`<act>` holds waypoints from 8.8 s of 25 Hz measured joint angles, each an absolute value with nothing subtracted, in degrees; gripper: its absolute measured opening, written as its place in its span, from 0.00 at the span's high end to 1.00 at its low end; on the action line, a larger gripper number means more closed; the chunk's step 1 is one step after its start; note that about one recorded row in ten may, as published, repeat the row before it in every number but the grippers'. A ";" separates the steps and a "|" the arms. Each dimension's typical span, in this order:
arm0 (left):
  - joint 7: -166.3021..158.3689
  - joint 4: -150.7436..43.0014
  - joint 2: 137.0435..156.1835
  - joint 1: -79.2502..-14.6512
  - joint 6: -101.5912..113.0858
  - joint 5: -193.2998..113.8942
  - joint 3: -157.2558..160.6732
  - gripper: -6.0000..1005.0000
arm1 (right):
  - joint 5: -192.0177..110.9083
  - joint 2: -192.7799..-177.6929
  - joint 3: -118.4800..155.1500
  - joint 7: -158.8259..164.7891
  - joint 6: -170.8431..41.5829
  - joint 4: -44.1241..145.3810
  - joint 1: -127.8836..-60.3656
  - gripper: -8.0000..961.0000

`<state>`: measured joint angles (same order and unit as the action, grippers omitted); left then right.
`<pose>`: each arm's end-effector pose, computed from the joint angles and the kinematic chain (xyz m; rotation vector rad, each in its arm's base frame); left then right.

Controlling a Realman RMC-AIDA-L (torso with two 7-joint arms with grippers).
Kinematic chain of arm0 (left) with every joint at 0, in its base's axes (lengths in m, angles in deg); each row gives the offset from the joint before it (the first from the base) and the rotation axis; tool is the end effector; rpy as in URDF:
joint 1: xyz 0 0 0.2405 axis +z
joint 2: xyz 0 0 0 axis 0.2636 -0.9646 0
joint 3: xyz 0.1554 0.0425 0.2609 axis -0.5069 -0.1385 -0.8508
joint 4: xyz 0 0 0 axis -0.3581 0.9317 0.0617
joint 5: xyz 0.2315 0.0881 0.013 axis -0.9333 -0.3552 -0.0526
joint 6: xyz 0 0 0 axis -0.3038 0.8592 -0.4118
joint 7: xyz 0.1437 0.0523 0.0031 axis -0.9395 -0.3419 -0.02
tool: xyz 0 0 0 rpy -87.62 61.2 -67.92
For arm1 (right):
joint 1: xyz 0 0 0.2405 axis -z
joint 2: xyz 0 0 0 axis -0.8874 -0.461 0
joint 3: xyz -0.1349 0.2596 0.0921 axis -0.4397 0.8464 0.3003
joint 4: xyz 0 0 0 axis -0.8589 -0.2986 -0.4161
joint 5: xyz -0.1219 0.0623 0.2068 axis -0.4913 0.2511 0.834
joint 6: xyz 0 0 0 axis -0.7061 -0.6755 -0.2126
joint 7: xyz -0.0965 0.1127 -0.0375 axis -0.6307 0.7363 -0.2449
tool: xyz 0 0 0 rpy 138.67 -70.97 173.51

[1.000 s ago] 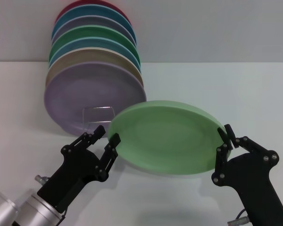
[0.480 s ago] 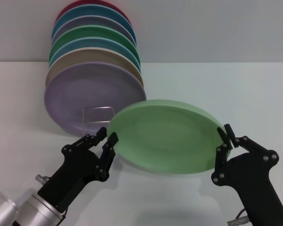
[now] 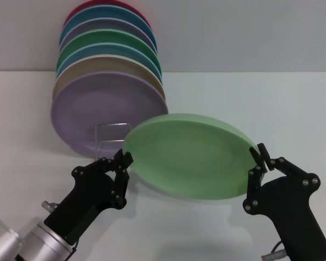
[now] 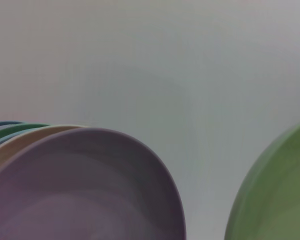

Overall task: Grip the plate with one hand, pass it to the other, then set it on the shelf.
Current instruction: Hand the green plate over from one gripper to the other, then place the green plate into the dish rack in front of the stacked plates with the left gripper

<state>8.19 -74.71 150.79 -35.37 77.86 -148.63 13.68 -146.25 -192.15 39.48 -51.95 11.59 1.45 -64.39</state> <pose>-0.3261 0.2770 -0.1504 -2.0512 -0.5056 -1.0424 0.2717 0.1938 -0.1510 -1.6287 -0.0337 0.5744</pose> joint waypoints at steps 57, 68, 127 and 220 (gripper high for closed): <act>8.62 -74.71 150.70 -35.27 76.74 -148.20 13.91 0.79 | -145.53 -192.20 38.87 -51.95 11.32 1.75 -64.92 0.97; 8.79 -74.78 150.75 -35.40 75.52 -148.27 15.29 0.79 | -145.56 -192.16 38.72 -51.95 11.23 1.46 -64.92 0.97; 5.68 -76.68 150.76 -35.03 75.58 -148.58 15.67 0.96 | -145.34 -191.98 38.67 -51.42 11.10 2.23 -65.50 0.97; -5.52 -74.94 150.54 -31.33 73.27 -148.64 31.64 0.96 | -145.46 -192.06 42.47 -38.06 6.48 17.02 -76.38 0.56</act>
<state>-5.52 -74.94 150.54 -31.33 73.27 -148.64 31.64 -145.46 -192.06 42.47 -38.06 6.48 17.02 -76.38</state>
